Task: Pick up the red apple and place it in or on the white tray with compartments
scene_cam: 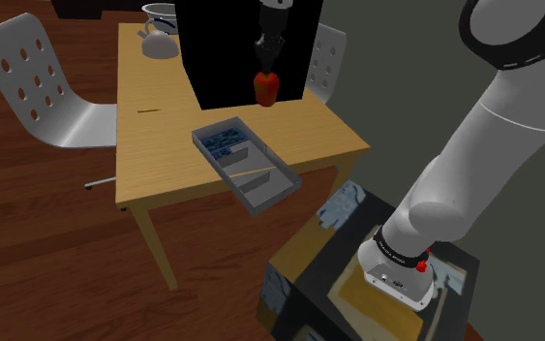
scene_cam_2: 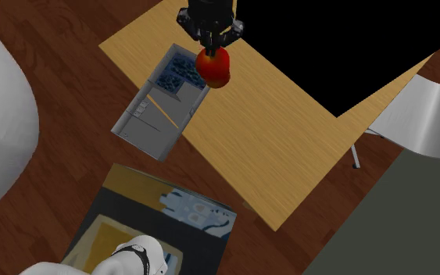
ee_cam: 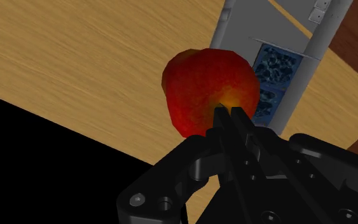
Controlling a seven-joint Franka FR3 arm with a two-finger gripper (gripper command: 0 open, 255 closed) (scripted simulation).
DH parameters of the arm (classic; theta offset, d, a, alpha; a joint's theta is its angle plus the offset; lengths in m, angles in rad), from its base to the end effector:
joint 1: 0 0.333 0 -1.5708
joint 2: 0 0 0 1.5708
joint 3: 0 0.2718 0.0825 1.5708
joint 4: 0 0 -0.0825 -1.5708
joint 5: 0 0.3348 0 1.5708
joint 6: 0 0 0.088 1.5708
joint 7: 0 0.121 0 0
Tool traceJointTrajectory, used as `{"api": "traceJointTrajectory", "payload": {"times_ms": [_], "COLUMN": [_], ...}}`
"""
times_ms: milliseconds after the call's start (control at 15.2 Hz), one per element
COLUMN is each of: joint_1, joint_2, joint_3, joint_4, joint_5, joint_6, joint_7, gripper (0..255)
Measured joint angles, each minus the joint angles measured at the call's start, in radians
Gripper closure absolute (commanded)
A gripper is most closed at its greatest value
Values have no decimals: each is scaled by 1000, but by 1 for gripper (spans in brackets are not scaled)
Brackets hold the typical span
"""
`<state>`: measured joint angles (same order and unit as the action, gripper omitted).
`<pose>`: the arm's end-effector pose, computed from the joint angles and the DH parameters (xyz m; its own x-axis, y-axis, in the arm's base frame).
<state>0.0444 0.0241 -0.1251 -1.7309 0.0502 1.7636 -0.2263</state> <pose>0.5211 -0.0365 0.5025 0.9906 0.1354 0.0188 0.1361 -0.9898 -0.0432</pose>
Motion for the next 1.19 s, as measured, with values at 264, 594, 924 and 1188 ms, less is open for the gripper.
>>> {"api": "traceJointTrajectory", "payload": {"times_ms": [264,594,924,1188], "joint_1": [44,92,125,127], "joint_2": [-60,-123,-150,-158], "joint_3": [44,99,141,143], "joint_4": [-38,-78,-100,-160], "joint_5": [-7,-8,-6,-5], "joint_6": [-17,-35,-38,14], "joint_7": [89,195,269,271], "gripper": [255,255,255,255]}}
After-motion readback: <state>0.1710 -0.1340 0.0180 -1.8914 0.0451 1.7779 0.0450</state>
